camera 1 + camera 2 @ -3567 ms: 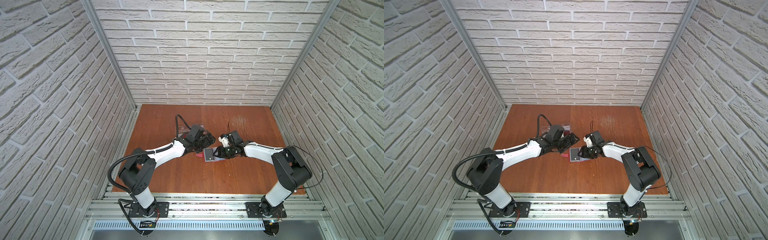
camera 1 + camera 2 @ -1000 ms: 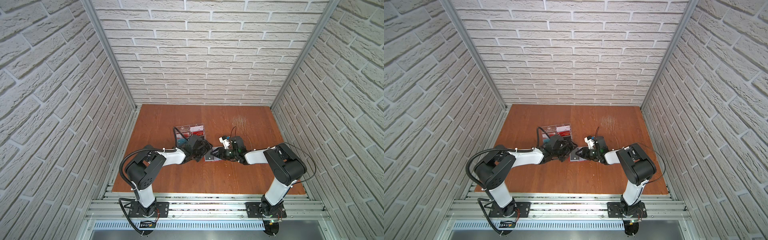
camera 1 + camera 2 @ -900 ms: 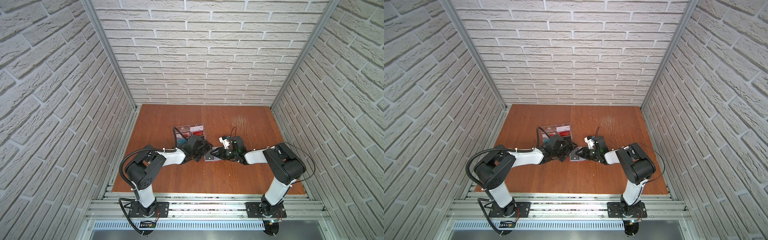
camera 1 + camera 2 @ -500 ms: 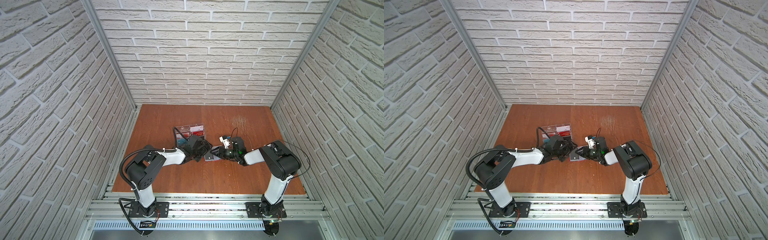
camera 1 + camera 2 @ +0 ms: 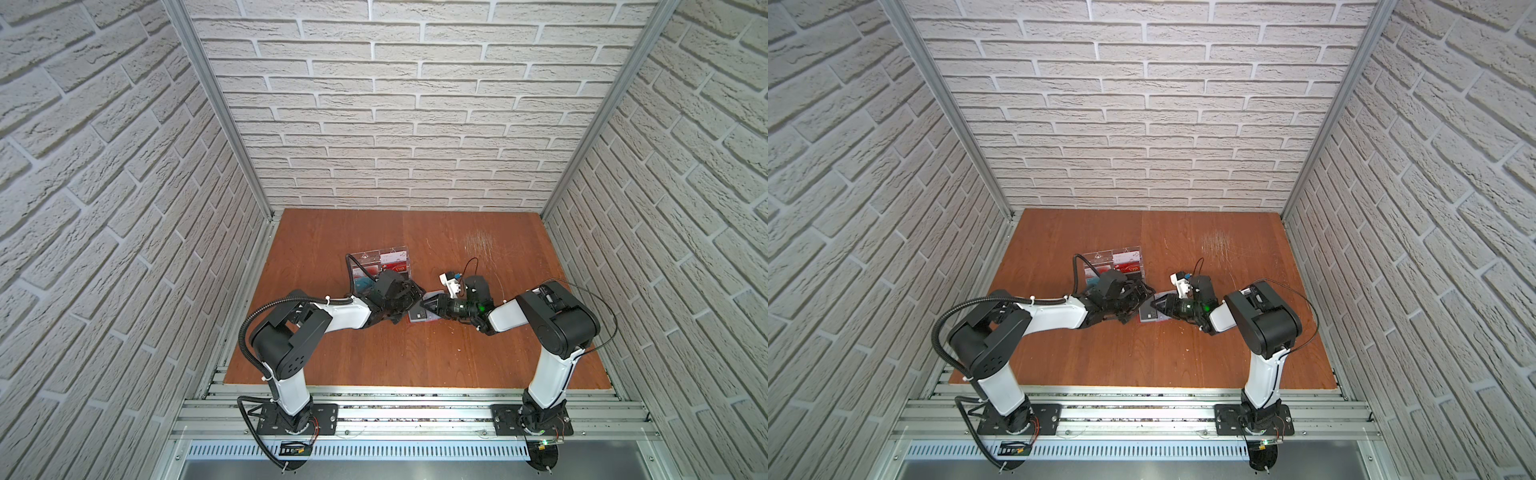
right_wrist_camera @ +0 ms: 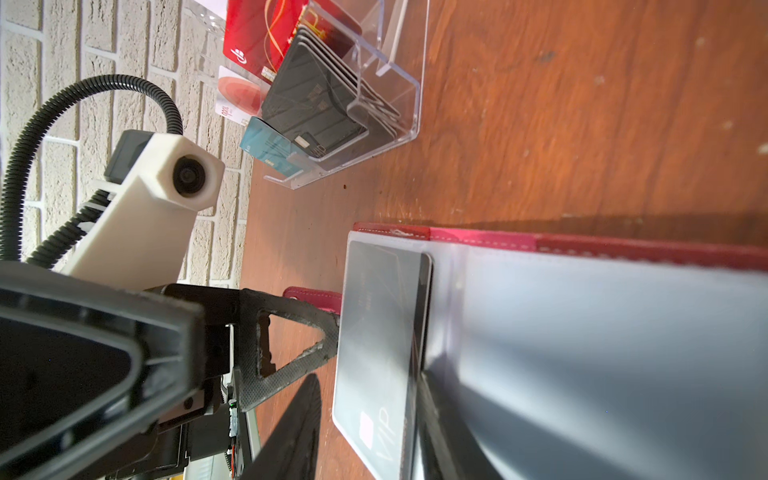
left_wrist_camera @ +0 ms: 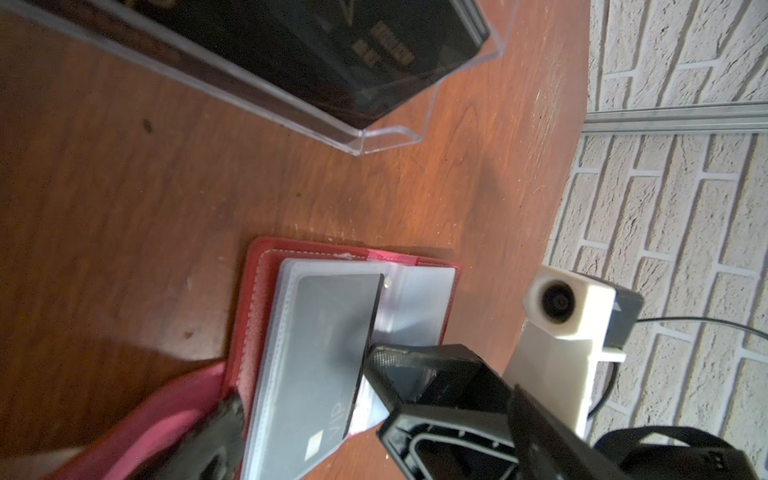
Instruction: Take the credit cards out of the card holder
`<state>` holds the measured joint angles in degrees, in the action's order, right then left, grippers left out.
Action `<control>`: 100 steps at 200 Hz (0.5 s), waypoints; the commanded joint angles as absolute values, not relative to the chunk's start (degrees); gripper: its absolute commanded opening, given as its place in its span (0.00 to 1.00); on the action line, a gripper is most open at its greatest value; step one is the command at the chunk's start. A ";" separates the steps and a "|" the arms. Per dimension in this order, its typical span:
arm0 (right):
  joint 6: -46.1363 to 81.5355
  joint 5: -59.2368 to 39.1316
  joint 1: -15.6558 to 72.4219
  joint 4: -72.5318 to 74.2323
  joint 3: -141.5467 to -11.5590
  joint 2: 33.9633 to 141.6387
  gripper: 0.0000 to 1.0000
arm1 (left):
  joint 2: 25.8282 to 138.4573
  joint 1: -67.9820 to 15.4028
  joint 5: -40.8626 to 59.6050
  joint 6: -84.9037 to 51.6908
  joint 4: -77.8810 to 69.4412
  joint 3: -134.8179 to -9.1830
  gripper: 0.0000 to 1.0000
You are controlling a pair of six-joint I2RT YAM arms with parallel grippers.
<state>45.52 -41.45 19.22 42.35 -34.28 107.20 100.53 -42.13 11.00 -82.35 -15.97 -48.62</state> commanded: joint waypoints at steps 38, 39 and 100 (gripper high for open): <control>37.46 -38.64 20.65 23.27 -36.53 103.15 0.40 | 103.40 -42.28 11.02 -82.77 -15.73 -47.46 0.98; 37.41 -38.57 20.65 23.06 -36.64 103.12 0.40 | 103.47 -42.28 11.05 -82.78 -15.73 -47.46 0.98; 40.06 -40.37 21.88 26.90 -37.58 104.47 0.40 | 104.11 -42.36 11.25 -82.97 -16.26 -47.41 0.98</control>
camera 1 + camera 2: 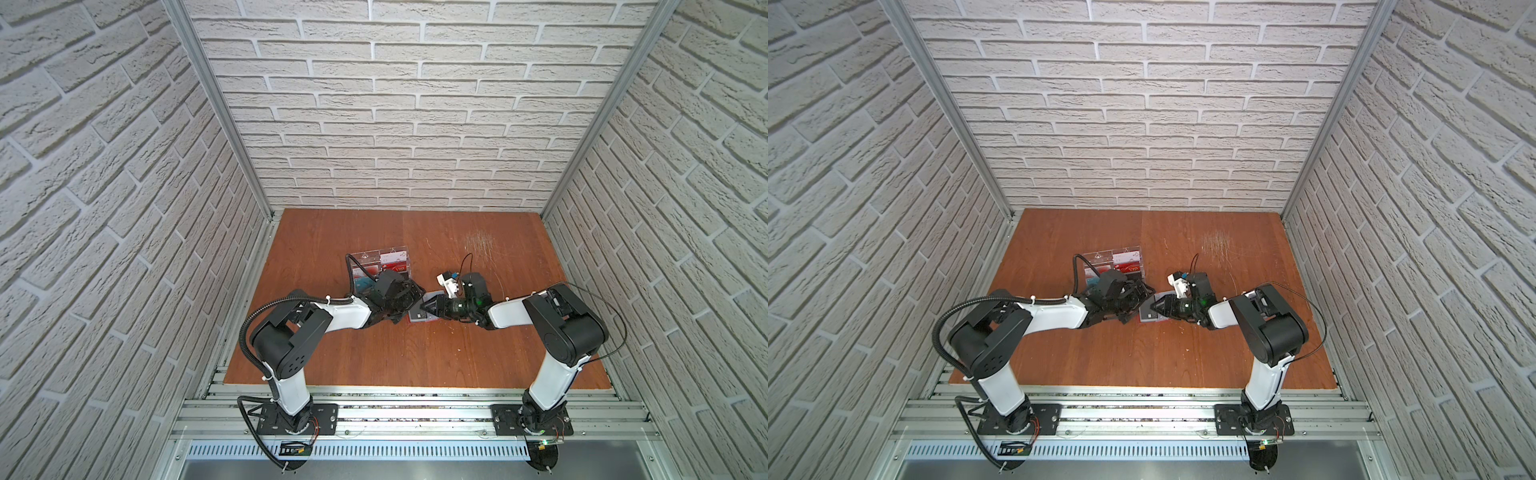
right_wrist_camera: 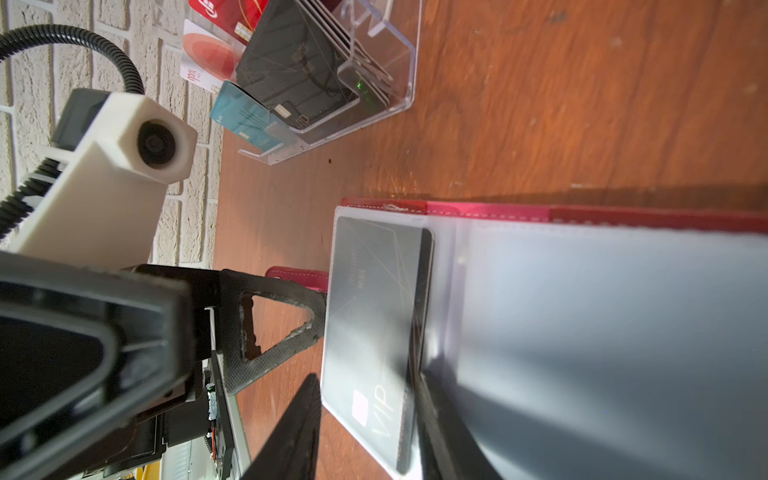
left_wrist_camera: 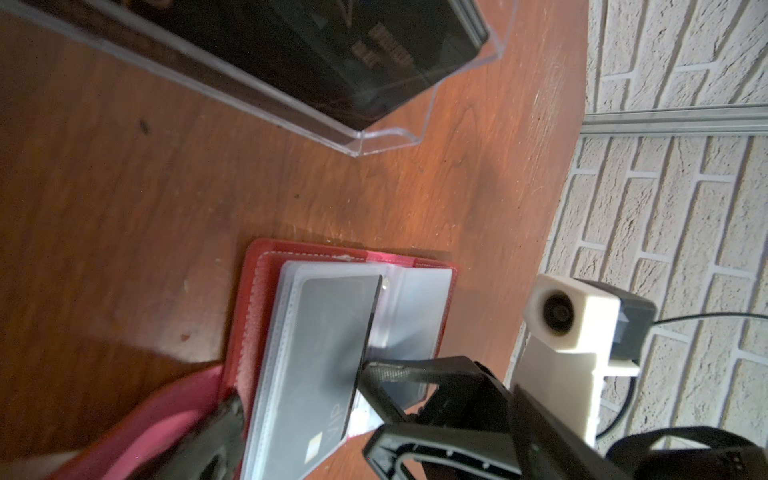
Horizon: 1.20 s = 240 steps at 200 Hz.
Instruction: Take the credit cards out of the card holder
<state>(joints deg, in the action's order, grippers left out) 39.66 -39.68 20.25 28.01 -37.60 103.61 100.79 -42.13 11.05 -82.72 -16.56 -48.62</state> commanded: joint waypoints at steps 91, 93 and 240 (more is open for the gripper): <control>49.92 -44.07 22.32 46.84 -34.10 104.60 0.40 | 104.87 -42.34 11.78 -83.19 -16.94 -47.46 0.98; 50.04 -44.10 22.32 47.17 -34.10 104.67 0.40 | 104.90 -42.29 11.82 -83.22 -16.96 -47.48 0.98; 48.86 -43.95 23.46 50.17 -31.85 107.31 0.39 | 105.73 -42.37 12.30 -83.73 -18.44 -47.29 0.98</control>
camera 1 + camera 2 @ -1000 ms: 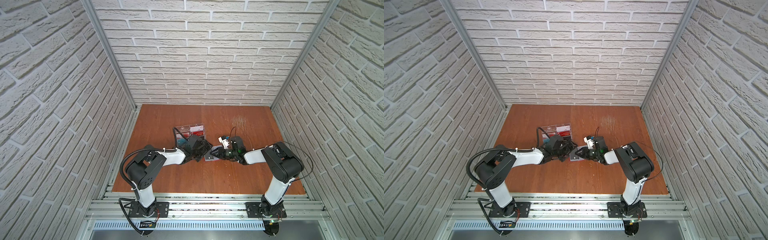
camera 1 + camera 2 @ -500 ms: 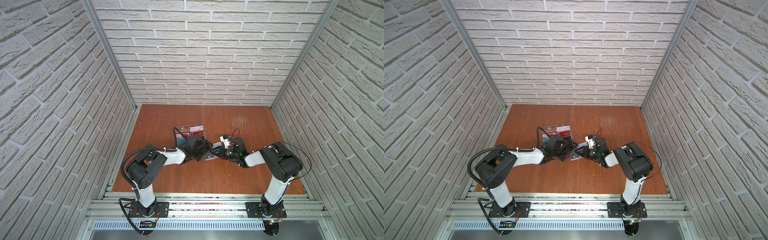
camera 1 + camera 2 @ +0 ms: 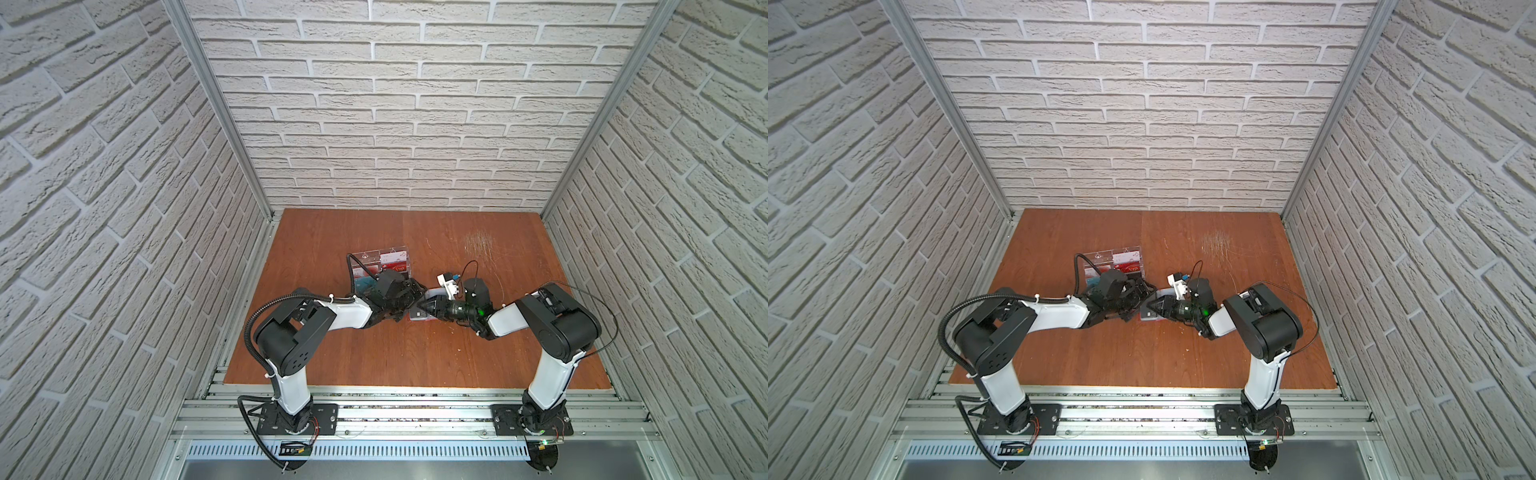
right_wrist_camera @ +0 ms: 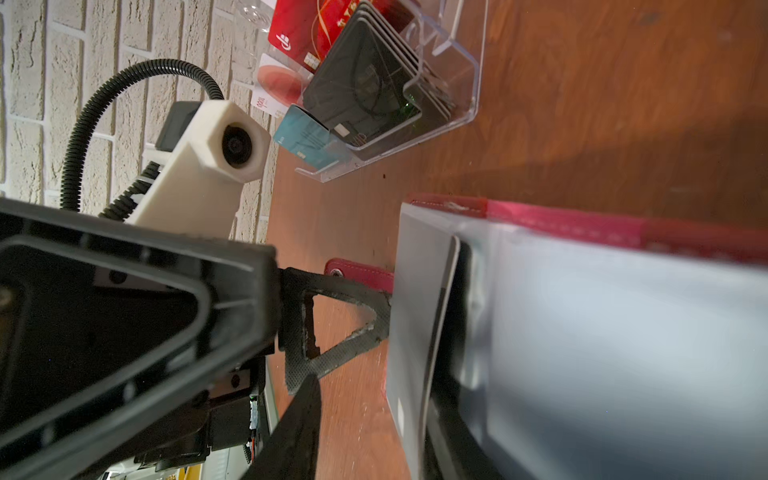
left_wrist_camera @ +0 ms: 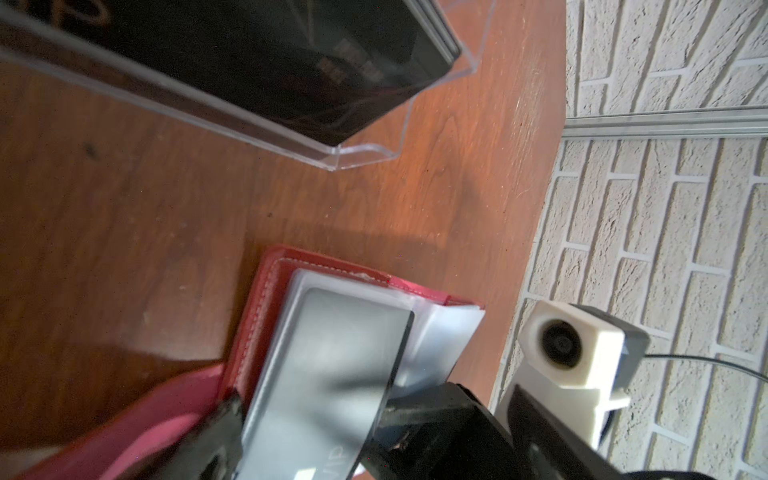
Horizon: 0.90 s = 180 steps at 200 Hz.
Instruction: Take the credit cards out of the card holder
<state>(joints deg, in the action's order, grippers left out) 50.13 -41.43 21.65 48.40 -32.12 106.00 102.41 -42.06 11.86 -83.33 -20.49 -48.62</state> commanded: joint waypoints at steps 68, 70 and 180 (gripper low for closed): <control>49.75 -43.42 24.26 50.16 -34.41 109.73 0.36 | 105.39 -42.36 12.26 -83.97 -18.57 -46.86 0.98; 49.79 -43.44 24.26 50.09 -34.40 109.77 0.35 | 105.34 -42.32 12.29 -83.94 -18.62 -46.85 0.98; 48.33 -45.69 22.24 48.11 -32.90 105.38 0.30 | 105.10 -41.92 12.31 -83.94 -18.83 -45.53 0.98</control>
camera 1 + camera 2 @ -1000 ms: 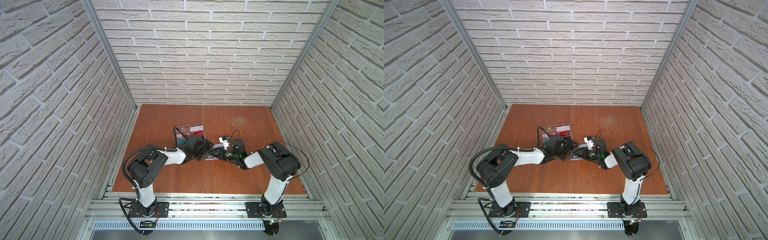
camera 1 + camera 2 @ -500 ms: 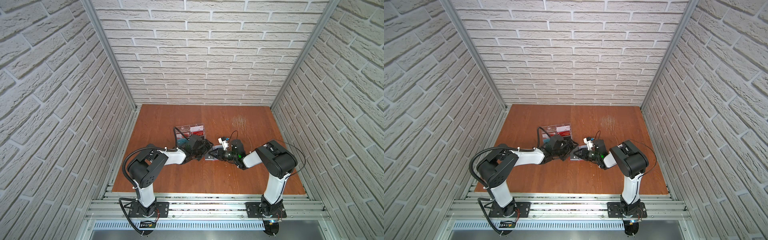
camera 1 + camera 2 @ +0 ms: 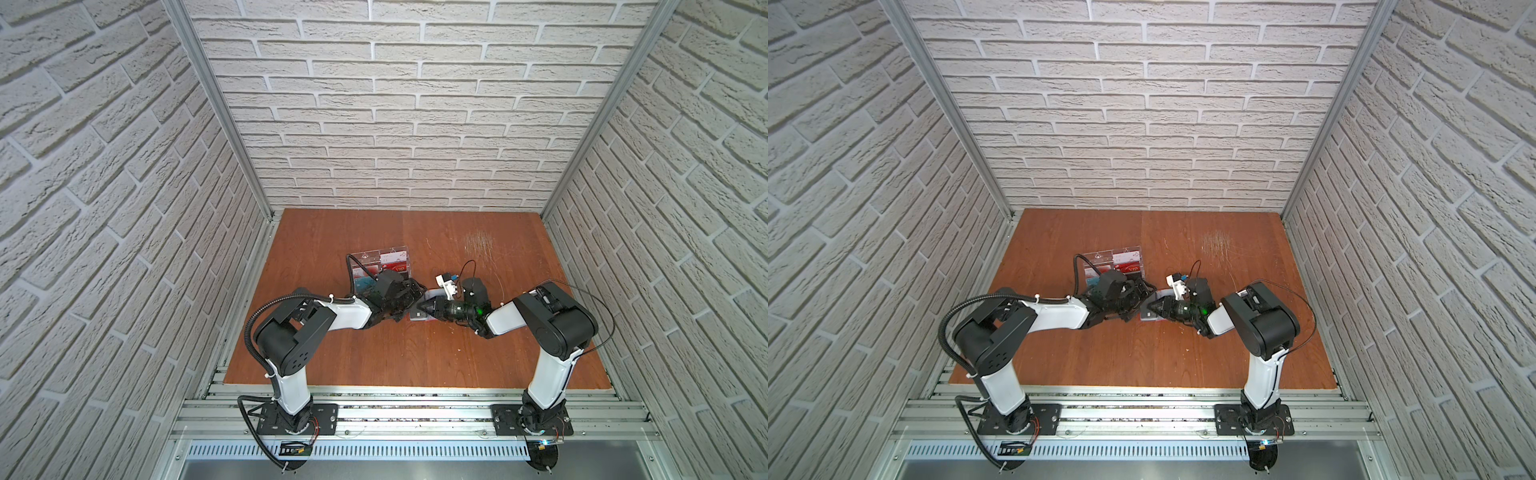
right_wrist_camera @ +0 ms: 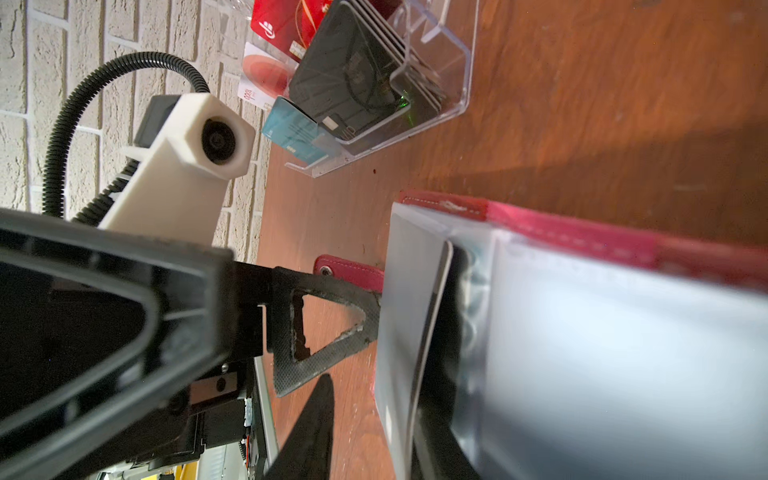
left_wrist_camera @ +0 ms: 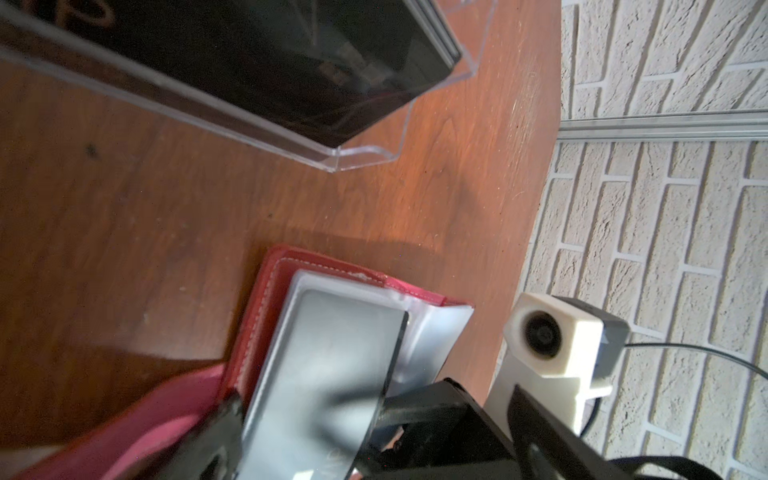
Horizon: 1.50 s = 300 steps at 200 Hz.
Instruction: Take the credit cards out of the card holder
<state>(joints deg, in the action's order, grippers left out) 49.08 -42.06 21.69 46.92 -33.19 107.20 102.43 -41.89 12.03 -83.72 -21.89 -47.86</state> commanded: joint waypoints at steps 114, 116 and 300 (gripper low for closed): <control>53.04 -49.52 21.98 57.75 -35.04 112.91 0.28 | 105.14 -41.92 12.39 -84.12 -19.08 -45.45 0.98; 53.25 -49.56 22.00 58.10 -35.06 112.93 0.28 | 105.14 -41.97 12.39 -84.16 -19.07 -45.44 0.98; 43.67 -50.14 17.69 42.04 -32.73 102.25 0.23 | 105.48 -41.63 12.41 -84.03 -18.58 -45.18 0.98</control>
<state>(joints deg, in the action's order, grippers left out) 47.86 -49.56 18.55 45.30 -32.97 105.19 102.72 -41.74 12.19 -83.88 -24.05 -47.18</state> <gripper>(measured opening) 0.236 0.982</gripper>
